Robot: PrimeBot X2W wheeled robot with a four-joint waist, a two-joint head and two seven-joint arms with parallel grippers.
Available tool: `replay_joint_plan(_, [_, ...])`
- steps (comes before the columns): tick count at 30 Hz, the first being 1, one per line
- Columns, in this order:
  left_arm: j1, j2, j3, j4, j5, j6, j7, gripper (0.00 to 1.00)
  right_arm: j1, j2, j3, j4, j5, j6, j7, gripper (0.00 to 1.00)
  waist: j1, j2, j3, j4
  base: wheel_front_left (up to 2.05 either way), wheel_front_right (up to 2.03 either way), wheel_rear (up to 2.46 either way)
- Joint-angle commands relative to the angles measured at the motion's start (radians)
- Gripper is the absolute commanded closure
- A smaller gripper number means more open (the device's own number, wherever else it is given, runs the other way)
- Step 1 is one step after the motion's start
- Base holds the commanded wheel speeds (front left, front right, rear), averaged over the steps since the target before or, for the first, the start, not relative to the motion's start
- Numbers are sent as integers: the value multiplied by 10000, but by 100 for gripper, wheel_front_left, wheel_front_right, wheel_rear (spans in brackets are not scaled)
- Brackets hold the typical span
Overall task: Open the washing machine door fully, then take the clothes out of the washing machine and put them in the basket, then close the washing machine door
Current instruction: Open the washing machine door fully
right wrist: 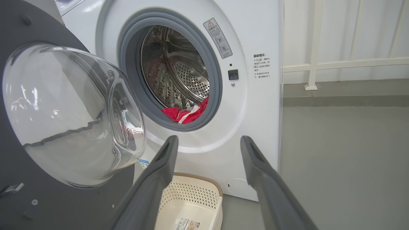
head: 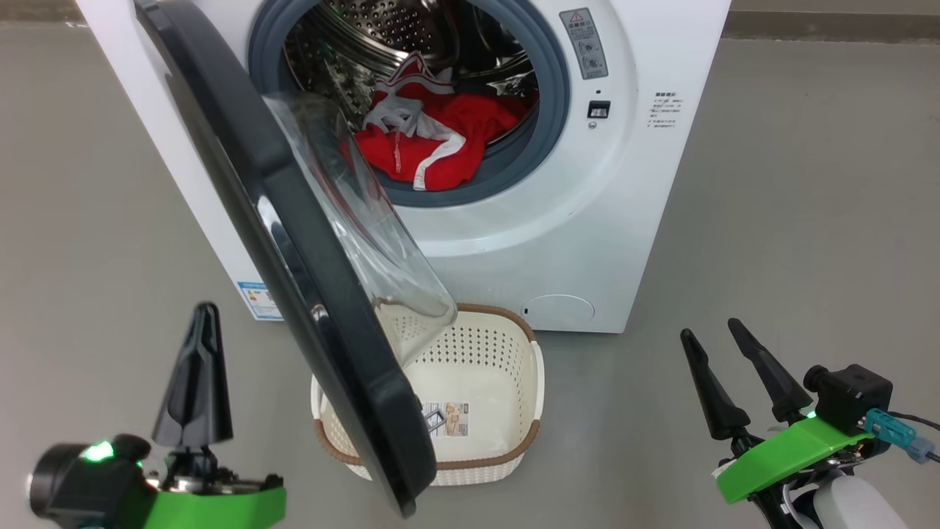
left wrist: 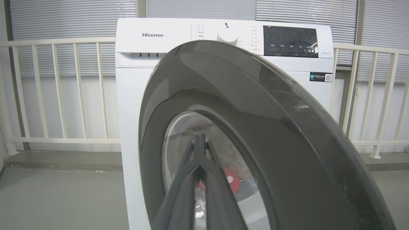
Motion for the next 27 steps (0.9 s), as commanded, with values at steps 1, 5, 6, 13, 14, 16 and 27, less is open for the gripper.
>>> replay_joint_plan(1, [-486,128,248,-635,171,124,-80,100,47,-33,209,-233,-75,16,-118,0,0,0,1,4,0,0,0])
replay_joint_plan(5, [-510,128,42,-1599,246,154,-64,100,60,-4,181,-237,-78,16,-118,0,0,0,-9,20,0,0,0])
replay_joint_plan(6, [-523,128,-44,-1826,245,139,-36,100,61,3,177,-238,-77,16,-118,0,0,0,-7,23,0,0,0])
replay_joint_plan(13, [-536,128,-1080,-3053,64,-40,389,100,21,61,191,-251,-63,16,-118,0,0,0,28,5,0,0,0])
replay_joint_plan(14, [-526,128,-1293,-3135,22,-57,485,100,17,65,191,-248,-62,16,-118,0,0,0,32,3,0,0,0])
replay_joint_plan(16, [-504,128,-1709,-3220,-84,-64,661,100,6,76,191,-242,-61,16,-118,0,0,0,33,-8,0,0,0])
replay_joint_plan(27, [-210,128,-3288,-2040,-637,-118,1162,100,-73,124,244,-294,-72,16,-118,0,0,0,169,-130,0,0,0])
